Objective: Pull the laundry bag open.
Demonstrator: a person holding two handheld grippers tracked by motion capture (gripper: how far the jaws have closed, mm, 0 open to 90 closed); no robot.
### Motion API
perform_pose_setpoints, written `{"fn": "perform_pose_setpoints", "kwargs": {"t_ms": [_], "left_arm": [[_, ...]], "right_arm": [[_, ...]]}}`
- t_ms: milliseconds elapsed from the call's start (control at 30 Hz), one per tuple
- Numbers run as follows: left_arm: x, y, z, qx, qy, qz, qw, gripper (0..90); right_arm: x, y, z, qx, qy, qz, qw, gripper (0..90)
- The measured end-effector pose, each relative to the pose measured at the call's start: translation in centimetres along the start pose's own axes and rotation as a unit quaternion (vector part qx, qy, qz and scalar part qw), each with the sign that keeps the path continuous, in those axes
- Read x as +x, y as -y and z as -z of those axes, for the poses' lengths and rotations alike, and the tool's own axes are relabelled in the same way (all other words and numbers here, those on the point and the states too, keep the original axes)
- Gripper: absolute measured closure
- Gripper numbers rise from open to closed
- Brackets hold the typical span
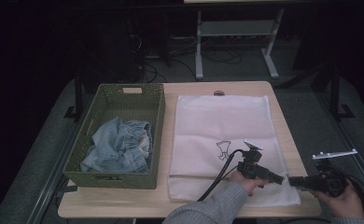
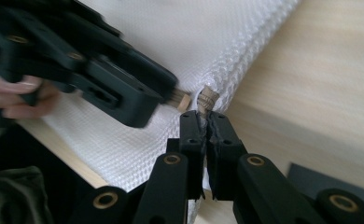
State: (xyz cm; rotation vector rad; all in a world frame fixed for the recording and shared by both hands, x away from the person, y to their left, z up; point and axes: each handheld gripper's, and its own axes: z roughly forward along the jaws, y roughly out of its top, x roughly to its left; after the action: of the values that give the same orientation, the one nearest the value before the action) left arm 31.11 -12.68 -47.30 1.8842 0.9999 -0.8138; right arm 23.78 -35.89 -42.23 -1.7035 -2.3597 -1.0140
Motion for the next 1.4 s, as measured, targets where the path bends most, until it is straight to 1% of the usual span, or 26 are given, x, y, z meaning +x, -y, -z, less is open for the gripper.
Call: {"fn": "perform_pose_setpoints", "kwargs": {"t_ms": [33, 100, 200, 300, 367, 467, 533, 567, 600, 633, 700, 733, 767, 800, 867, 900, 933, 1000, 1067, 1100, 1133, 1167, 1200, 1300, 1367, 1400], "left_arm": [[0.0, 0.0, 0.0, 0.0, 0.0, 0.0, 1.0, 55.3], [0.4, 0.1, 0.4, -0.011, 0.02, 0.01, 0.9997, 55.3], [0.7, 0.1, 1.0, -0.023, 0.036, 0.02, 0.9989, 54.2], [0.8, 0.2, 1.3, -0.025, 0.038, 0.02, 0.9988, 54.5], [0.7, 0.2, 1.4, -0.024, 0.033, 0.018, 0.999, 55.5], [0.8, 0.3, 1.5, -0.029, 0.043, 0.021, 0.9984, 53.8], [0.9, 0.5, 1.5, -0.026, 0.038, 0.018, 0.9988, 56.0], [0.9, 0.5, 1.5, -0.025, 0.032, 0.021, 0.999, 57.9], [0.9, 0.5, 1.4, -0.023, 0.023, 0.018, 0.9993, 60.8], [0.9, 0.5, 1.4, -0.023, 0.023, 0.018, 0.9993, 63.5], [1.0, 0.6, 1.3, -0.014, 0.015, 0.016, 0.9997, 64.9], [1.0, 0.6, 1.3, -0.014, 0.015, 0.016, 0.9997, 65.3], [0.9, 0.7, 1.2, -0.012, 0.014, 0.013, 0.9997, 65.3], [0.7, 0.8, 1.2, -0.011, 0.003, 0.005, 0.9999, 67.8], [0.6, 0.8, 1.1, -0.011, 0.004, 0.001, 0.9999, 68.3], [0.6, 0.8, 1.1, -0.011, 0.004, 0.001, 0.9999, 70.0], [0.5, 0.9, 1.1, -0.008, -0.005, -0.008, 0.9999, 72.7], [0.6, 1.0, 1.1, -0.008, -0.007, -0.009, 0.9999, 74.2], [0.5, 1.0, 1.1, -0.006, -0.015, -0.022, 0.9996, 79.3], [0.4, 1.1, 1.2, -0.008, -0.014, -0.03, 0.9994, 81.3], [0.4, 1.1, 1.2, -0.008, -0.014, -0.03, 0.9994, 84.3], [0.3, 1.1, 1.3, -0.013, -0.014, -0.034, 0.9992, 84.3], [0.3, 1.2, 1.3, -0.017, -0.012, -0.035, 0.9992, 85.3], [0.2, 1.1, 1.5, -0.017, -0.012, -0.038, 0.9991, 86.7], [0.1, 1.0, 1.6, -0.017, -0.005, -0.035, 0.9992, 86.6], [0.1, 1.0, 1.6, -0.017, -0.005, -0.035, 0.9992, 86.4]], "right_arm": [[0.0, 0.0, 0.0, 0.0, 0.0, 0.0, 1.0, 85.3], [0.5, -0.2, 0.3, -0.006, -0.002, 0.009, 0.9999, 85.4], [1.3, -0.5, 0.5, -0.013, -0.007, 0.022, 0.9996, 85.4], [1.9, -0.7, 0.7, -0.016, -0.008, 0.032, 0.9993, 85.3], [2.0, -0.8, 0.7, -0.017, -0.009, 0.033, 0.9993, 85.4], [2.1, -0.8, 0.6, -0.017, -0.01, 0.037, 0.9991, 85.3], [2.0, -0.8, 0.7, -0.019, -0.012, 0.034, 0.9992, 85.3], [2.0, -0.8, 0.7, -0.019, -0.011, 0.035, 0.9992, 85.3], [2.0, -0.8, 0.6, -0.018, -0.01, 0.036, 0.9991, 85.3], [2.0, -0.8, 0.6, -0.018, -0.01, 0.036, 0.9991, 85.3], [2.2, -0.9, 0.5, -0.018, -0.009, 0.038, 0.9991, 85.2], [2.2, -0.9, 0.5, -0.018, -0.009, 0.038, 0.9991, 85.2], [2.2, -0.9, 0.5, -0.017, -0.009, 0.039, 0.999, 85.3], [2.2, -0.9, 0.5, -0.02, -0.01, 0.038, 0.999, 85.3], [2.1, -0.9, 0.5, -0.02, -0.01, 0.037, 0.999, 85.3], [2.1, -0.9, 0.5, -0.02, -0.01, 0.037, 0.999, 85.3], [2.0, -0.8, 0.6, -0.021, -0.012, 0.035, 0.9991, 85.3], [1.9, -0.8, 0.5, -0.021, -0.012, 0.034, 0.9991, 85.3], [1.8, -0.7, 0.5, -0.019, -0.012, 0.033, 0.9992, 85.3], [1.7, -0.7, 0.4, -0.015, -0.01, 0.031, 0.9993, 85.3], [1.7, -0.7, 0.4, -0.015, -0.01, 0.031, 0.9993, 85.3], [1.7, -0.7, 0.4, -0.015, -0.01, 0.032, 0.9993, 85.3], [1.7, -0.7, 0.4, -0.014, -0.009, 0.032, 0.9993, 85.3], [1.7, -0.7, 0.4, -0.015, -0.009, 0.031, 0.9994, 85.3], [1.7, -0.7, 0.6, -0.018, -0.011, 0.031, 0.9993, 85.3], [1.7, -0.7, 0.6, -0.02, -0.013, 0.031, 0.9992, 85.3]]}}
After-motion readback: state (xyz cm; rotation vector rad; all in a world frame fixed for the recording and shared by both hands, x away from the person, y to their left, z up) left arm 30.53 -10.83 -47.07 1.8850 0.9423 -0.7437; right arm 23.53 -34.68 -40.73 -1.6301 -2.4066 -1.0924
